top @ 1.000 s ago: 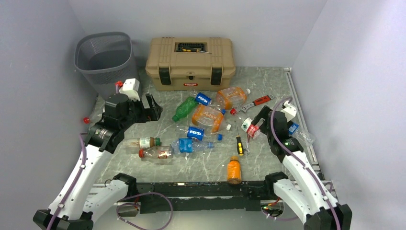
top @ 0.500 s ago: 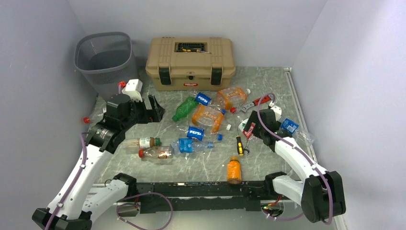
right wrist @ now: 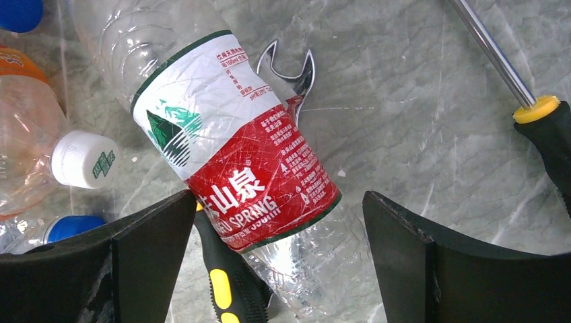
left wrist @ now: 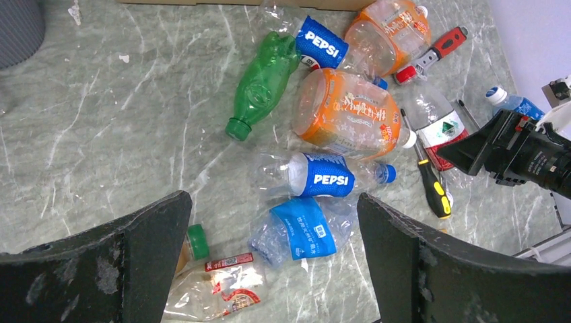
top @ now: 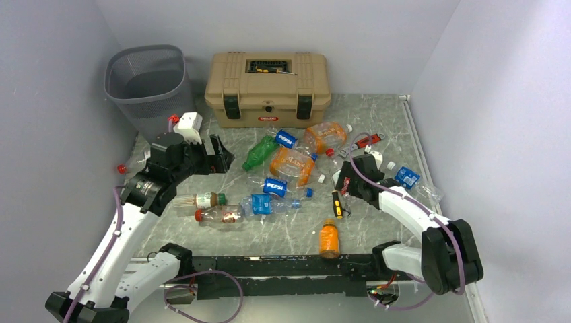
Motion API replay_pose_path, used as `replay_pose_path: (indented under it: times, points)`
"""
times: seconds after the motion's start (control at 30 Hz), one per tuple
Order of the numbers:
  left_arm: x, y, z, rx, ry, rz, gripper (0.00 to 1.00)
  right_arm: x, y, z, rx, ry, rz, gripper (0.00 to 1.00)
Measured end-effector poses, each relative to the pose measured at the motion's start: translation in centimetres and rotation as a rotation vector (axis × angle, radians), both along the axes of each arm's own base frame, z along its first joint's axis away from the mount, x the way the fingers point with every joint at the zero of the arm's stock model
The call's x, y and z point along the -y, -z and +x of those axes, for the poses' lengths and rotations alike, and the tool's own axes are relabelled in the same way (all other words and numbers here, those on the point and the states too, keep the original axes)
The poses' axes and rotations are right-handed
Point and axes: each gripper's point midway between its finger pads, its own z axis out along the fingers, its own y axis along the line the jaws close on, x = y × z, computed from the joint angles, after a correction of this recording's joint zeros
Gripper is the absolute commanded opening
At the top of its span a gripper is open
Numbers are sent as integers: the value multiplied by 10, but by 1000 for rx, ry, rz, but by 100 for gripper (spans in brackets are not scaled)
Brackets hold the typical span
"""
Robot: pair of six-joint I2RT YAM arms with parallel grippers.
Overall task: Put the plastic bottles in the bin
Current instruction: Pick up the plastic bottle at the center of the board.
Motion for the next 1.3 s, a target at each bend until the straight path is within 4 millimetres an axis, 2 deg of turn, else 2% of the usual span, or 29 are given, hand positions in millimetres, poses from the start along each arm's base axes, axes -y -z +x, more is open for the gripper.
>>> replay_pose_path:
  times: [0.27,0.43,0.5,0.63,0.7,0.87,1.0,1.1,1.17,1.3]
  points:
    - [2,0,0,1,8,-4,99,-1,0,1,5,-4,0,81]
    - [2,0,-1,1,10,-4,99,-3,0,3,7,-14,7,94]
    - [2,0,-1,1,10,-4,99,-3,2,3,1,-16,5,89]
    - [2,0,-1,1,10,-4,99,-3,8,1,-20,-20,2,69]
    - [2,0,-1,1,10,-4,99,-4,7,2,-18,-22,4,62]
    - [2,0,-1,1,10,-4,99,-5,1,4,7,-24,16,54]
    - [2,0,-1,1,10,-4,99,-9,-23,5,84,-35,39,52]
    - [2,0,-1,1,10,-4,99,-16,-51,4,180,-60,70,51]
    - [2,0,-1,2,10,-4,99,-25,-83,1,292,-97,115,49]
    - [2,-1,0,2,9,-3,99,-53,-162,-13,583,-244,263,41]
